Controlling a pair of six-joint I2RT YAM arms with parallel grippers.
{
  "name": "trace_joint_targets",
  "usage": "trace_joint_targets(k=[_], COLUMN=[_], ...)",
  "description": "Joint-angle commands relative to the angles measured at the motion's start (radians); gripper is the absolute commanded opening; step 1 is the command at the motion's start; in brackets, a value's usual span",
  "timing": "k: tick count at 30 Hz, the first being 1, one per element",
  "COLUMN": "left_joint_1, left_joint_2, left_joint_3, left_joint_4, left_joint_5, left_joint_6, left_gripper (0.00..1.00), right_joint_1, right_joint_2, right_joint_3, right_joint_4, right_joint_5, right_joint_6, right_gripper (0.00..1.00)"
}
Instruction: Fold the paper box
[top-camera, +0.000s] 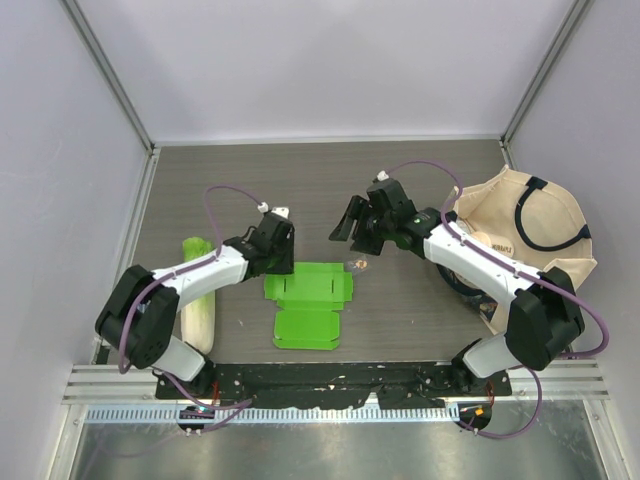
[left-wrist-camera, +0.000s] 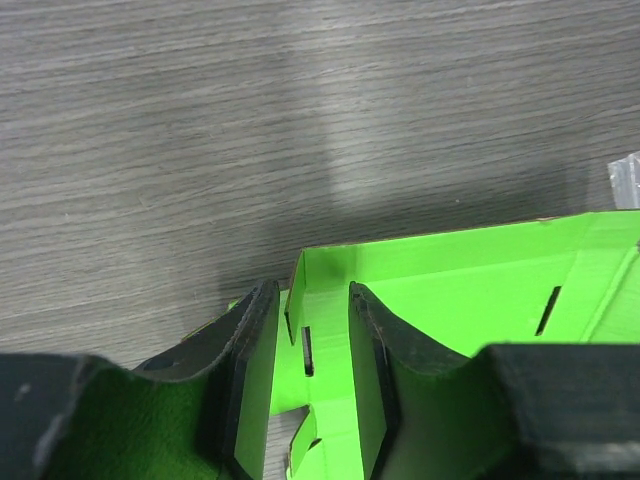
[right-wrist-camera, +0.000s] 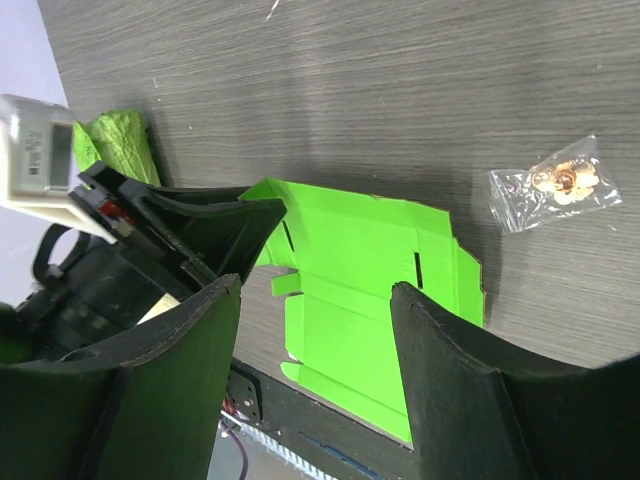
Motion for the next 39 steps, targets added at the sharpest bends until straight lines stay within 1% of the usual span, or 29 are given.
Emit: trace_joint_targets(k=[1,3,4,5,6,7,8,9,10,11,13,15,16,17,19,20,22,23,26,30,32,39], left_joint_1=[0.005,0.005,0.005,0.005,0.003,0.003,0.0,-0.008,-0.014,-0.02,-0.044,-0.066,-0.072,-0.077,-0.089,-0.095,-0.109,-0.113,-0.121,-0.132,-0.133,-0.146], left_joint_2=[0.032,0.035,0.035,0.036,0.033,0.029,0.021,0.012,-0.006,-0.043,-0.095,-0.166,-0.187,-0.212,-0.273,-0.292,-0.345,-0.359,-0.398,-0.433,-0.454,-0.503], left_joint_3=[0.047,0.046,0.038,0.035,0.032,0.02,0.012,0.001,-0.034,-0.055,-0.12,-0.166,-0.207,-0.229,-0.287,-0.307,-0.351,-0.365,-0.399,-0.424,-0.434,-0.467], left_joint_4=[-0.006,0.014,0.023,0.045,0.056,0.065,0.091,0.109,0.134,0.187,0.241,0.319,0.342,0.388,0.439,0.482,0.513,0.54,0.573,0.594,0.6,0.62], left_joint_5=[-0.025,-0.03,-0.036,-0.04,-0.044,-0.05,-0.066,-0.079,-0.086,-0.109,-0.143,-0.198,-0.212,-0.229,-0.266,-0.283,-0.336,-0.35,-0.382,-0.399,-0.403,-0.404], left_joint_6=[0.013,0.014,0.016,0.022,0.025,0.031,0.039,0.043,0.049,0.054,0.06,0.06,0.06,0.06,0.062,0.062,0.062,0.062,0.069,0.077,0.083,0.12], left_gripper=[0.37,0.33,0.28,0.25,0.2,0.09,0.04,0.0,0.0,0.0,0.0,0.0,0.0,0.0,0.0,0.0,0.0,0.0,0.0,0.0,0.0,0.0], right_joint_1=[0.003,0.005,0.005,0.005,0.003,0.003,0.005,0.006,0.014,0.02,0.04,0.057,0.064,0.083,0.101,0.121,0.147,0.167,0.181,0.183,0.184,0.184], right_joint_2=[-0.002,0.004,0.007,0.012,0.013,0.015,0.016,0.015,0.016,0.015,0.025,0.055,0.064,0.078,0.105,0.108,0.105,0.104,0.105,0.133,0.165,0.259], right_joint_3=[0.002,-0.002,-0.013,-0.021,-0.03,-0.054,-0.071,-0.094,-0.137,-0.151,-0.13,-0.079,-0.023,0.004,0.034,0.031,0.024,0.025,0.036,0.047,0.074,0.171], right_joint_4=[0.065,0.074,0.079,0.092,0.106,0.119,0.161,0.203,0.239,0.298,0.286,0.161,0.113,0.02,-0.007,-0.001,0.007,0.004,-0.012,-0.004,-0.01,-0.045], right_joint_5=[-0.024,-0.033,-0.033,-0.041,-0.048,-0.059,-0.082,-0.102,-0.116,-0.12,-0.104,-0.073,-0.059,-0.053,-0.064,-0.062,-0.023,-0.003,0.048,0.065,0.067,0.086], right_joint_6=[0.004,0.029,0.046,0.067,0.119,0.159,0.2,0.26,0.369,0.424,0.545,0.593,0.653,0.679,0.736,0.798,0.859,0.915,0.966,1.021,1.028,1.028], right_gripper=[0.66,0.65,0.65,0.64,0.64,0.64,0.64,0.64,0.64,0.64,0.64,0.65,0.65,0.65,0.65,0.65,0.64,0.64,0.63,0.61,0.59,0.59])
